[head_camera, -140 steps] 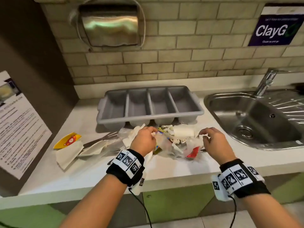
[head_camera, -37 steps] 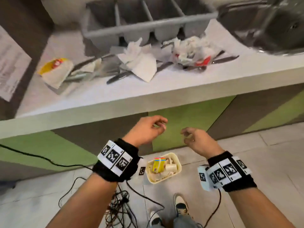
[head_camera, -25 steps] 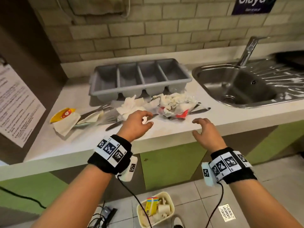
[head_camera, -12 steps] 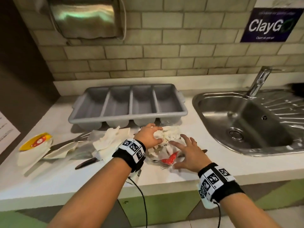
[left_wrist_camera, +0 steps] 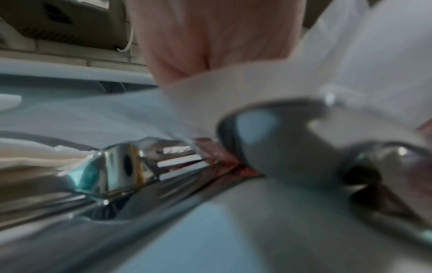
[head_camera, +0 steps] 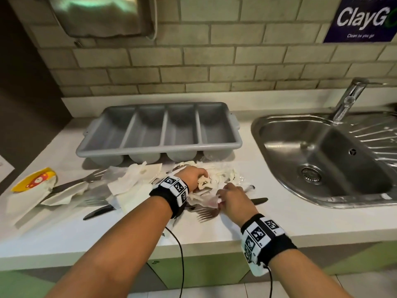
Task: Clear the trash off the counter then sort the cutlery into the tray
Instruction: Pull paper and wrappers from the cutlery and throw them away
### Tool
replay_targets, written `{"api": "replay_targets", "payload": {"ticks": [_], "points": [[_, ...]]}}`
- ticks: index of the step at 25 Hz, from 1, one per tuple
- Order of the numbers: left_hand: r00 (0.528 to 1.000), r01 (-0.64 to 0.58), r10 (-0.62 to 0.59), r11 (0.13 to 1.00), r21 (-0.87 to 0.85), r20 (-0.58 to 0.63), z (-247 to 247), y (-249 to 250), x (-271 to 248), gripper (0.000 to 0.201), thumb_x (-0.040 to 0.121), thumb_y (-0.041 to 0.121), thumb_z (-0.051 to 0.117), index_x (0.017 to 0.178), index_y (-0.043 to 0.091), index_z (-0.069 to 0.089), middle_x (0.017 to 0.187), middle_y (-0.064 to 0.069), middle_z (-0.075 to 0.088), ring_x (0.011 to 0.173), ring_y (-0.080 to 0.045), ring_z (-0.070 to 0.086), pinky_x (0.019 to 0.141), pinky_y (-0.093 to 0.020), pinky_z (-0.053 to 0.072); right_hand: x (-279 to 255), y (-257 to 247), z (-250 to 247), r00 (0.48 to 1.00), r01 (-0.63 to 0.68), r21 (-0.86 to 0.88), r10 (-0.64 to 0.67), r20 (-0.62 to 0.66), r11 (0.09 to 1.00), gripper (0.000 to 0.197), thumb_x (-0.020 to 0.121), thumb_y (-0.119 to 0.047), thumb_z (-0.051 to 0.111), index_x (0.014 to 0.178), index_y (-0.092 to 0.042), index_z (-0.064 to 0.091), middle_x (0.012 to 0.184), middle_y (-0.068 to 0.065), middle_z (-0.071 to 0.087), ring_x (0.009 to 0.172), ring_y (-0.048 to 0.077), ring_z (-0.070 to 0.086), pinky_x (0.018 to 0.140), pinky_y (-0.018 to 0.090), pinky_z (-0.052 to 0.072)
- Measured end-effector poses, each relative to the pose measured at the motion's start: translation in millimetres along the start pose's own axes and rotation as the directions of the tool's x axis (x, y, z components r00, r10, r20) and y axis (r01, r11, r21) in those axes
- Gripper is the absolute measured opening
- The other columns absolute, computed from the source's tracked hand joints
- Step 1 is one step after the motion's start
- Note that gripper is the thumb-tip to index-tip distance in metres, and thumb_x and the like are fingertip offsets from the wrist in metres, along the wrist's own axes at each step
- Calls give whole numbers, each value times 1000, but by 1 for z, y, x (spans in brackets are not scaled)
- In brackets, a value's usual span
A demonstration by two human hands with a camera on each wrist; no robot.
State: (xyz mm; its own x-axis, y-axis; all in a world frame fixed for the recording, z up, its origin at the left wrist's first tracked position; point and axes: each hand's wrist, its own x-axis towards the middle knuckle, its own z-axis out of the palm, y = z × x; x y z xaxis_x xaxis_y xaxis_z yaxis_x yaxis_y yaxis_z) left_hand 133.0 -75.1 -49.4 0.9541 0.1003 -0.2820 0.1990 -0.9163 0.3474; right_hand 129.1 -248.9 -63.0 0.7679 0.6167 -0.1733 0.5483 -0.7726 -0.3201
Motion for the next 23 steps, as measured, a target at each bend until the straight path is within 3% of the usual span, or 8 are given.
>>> {"api": "replay_targets", "payload": {"ticks": [2, 5, 11, 17, 20, 21, 23], "points": [[998, 44, -46, 998, -52, -35, 0, 0, 0, 53, 79, -13, 46, 116, 21, 62, 118, -10, 63, 103, -27, 62, 76, -23, 43, 4, 3, 3, 998, -9, 67, 13, -55, 998, 27, 87, -9, 52, 111, -13, 64, 111, 12, 59, 107, 32, 51, 93, 39, 46], [985, 75, -94, 989, -131, -142, -7, -3, -1, 50, 81, -11, 43, 113, 21, 64, 117, -9, 63, 100, -28, 63, 80, -28, 49, 8, 6, 6, 990, -16, 132, 34, -134, 991, 29, 83, 2, 53, 107, -9, 66, 105, 13, 63, 105, 31, 52, 91, 36, 46], [932, 4, -114, 952, -305, -344, -26, -10, -13, 34, 86, -5, 49, 111, 12, 65, 111, -12, 67, 100, -28, 62, 87, -28, 46, 4, 8, 1, 979, -38, 195, 76, -189, 980, 23, 80, 6, 57, 99, -3, 66, 105, 14, 62, 103, 29, 53, 86, 31, 44], [866, -58, -165, 904, -423, -472, -45, -23, -31, 29, 85, -4, 52, 105, 12, 65, 94, -9, 65, 83, -22, 60, 74, -28, 48, 2, 13, -6, 964, -36, 276, 106, -243, 961, 25, 81, 8, 54, 101, 0, 66, 104, 16, 63, 101, 30, 54, 81, 29, 41], [822, -120, -184, 869, -480, -538, -53, -28, -40, 26, 85, -3, 53, 98, 15, 65, 90, -4, 65, 84, -19, 59, 77, -31, 49, 0, 16, -9, 948, -29, 306, 124, -293, 952, 28, 80, 9, 52, 99, -2, 68, 100, 18, 63, 98, 33, 55, 80, 32, 43], [812, -141, -193, 851, -505, -551, -55, -29, -43, 25, 85, -2, 53, 95, 18, 64, 87, -2, 64, 82, -18, 59, 75, -29, 50, -1, 16, -11, 945, -20, 314, 120, -304, 949, 28, 80, 10, 51, 99, -3, 68, 99, 19, 63, 97, 34, 55, 81, 35, 44], [786, -169, -217, 825, -539, -579, -60, -33, -49, 27, 86, -3, 52, 90, 22, 60, 81, 2, 62, 75, -13, 56, 67, -13, 48, -4, 16, -15, 939, -8, 322, 118, -323, 947, 28, 82, 7, 51, 102, -3, 67, 101, 20, 62, 98, 35, 54, 84, 37, 45]]}}
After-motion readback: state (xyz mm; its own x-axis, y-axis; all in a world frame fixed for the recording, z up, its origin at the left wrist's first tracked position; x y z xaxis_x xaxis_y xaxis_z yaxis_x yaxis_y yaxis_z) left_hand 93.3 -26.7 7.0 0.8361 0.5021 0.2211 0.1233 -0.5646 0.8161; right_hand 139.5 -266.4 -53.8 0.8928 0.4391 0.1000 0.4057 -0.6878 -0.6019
